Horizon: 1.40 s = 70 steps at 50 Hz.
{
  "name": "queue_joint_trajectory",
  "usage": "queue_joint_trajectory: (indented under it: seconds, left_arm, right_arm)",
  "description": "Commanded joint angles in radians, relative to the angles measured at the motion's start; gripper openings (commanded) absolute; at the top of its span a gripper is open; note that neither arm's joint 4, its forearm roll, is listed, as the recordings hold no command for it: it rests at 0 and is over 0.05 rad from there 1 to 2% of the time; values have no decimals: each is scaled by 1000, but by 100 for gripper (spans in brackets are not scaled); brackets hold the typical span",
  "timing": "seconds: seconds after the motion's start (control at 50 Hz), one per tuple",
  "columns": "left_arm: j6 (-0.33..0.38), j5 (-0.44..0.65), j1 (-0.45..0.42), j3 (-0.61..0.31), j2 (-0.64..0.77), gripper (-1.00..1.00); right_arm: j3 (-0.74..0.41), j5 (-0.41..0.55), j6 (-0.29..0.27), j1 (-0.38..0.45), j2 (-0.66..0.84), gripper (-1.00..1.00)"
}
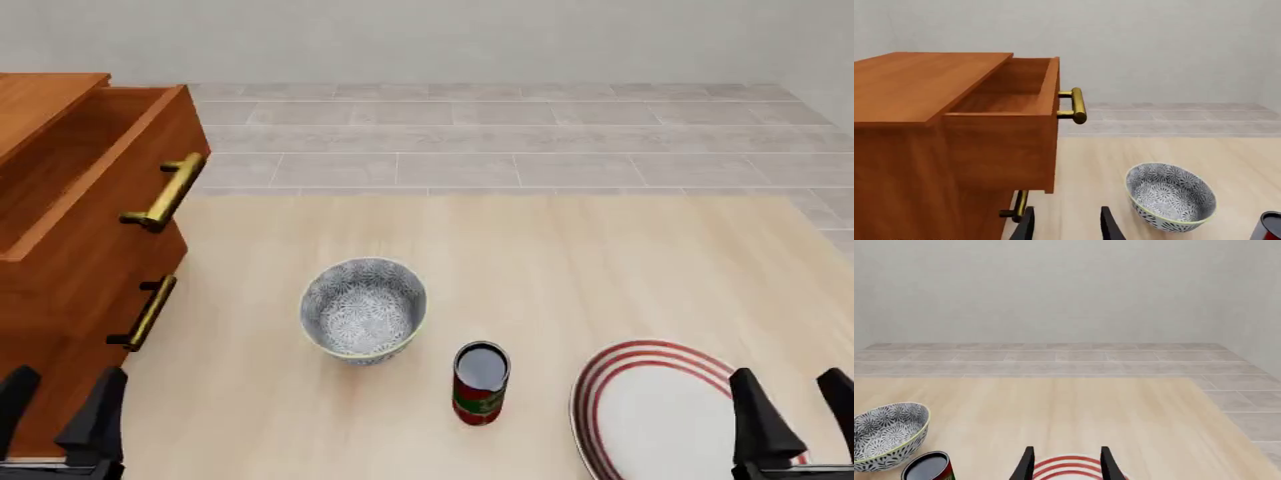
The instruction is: Put the bowl on top of the cabinet.
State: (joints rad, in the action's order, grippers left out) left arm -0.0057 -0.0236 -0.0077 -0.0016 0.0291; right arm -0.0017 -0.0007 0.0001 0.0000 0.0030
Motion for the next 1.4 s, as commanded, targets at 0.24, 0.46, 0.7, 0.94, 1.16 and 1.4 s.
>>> queue_joint_trajectory:
  seconds: [0.24, 0.46, 0.7, 0.94, 1.16, 1.4]
  left_arm:
    - [-4, -1, 1, -1, 12, 100]
    - [-4, -46, -27, -3, 48, 100]
    - [-6, -34, -88, -26, 75, 100]
    - [-2, 67, -166, -82, 39, 100]
    - [1, 84, -220, -112, 54, 100]
    - [-1, -34, -281, -140, 220, 100]
  right_arm:
    - [-3, -1, 0, 0, 5, 100]
    - [-3, -1, 0, 0, 5, 100]
    - [-3, -1, 0, 0, 5, 100]
    - [-3, -1, 0, 0, 5, 100]
    - [-3, -1, 0, 0, 5, 100]
    - [-3, -1, 0, 0, 5, 100]
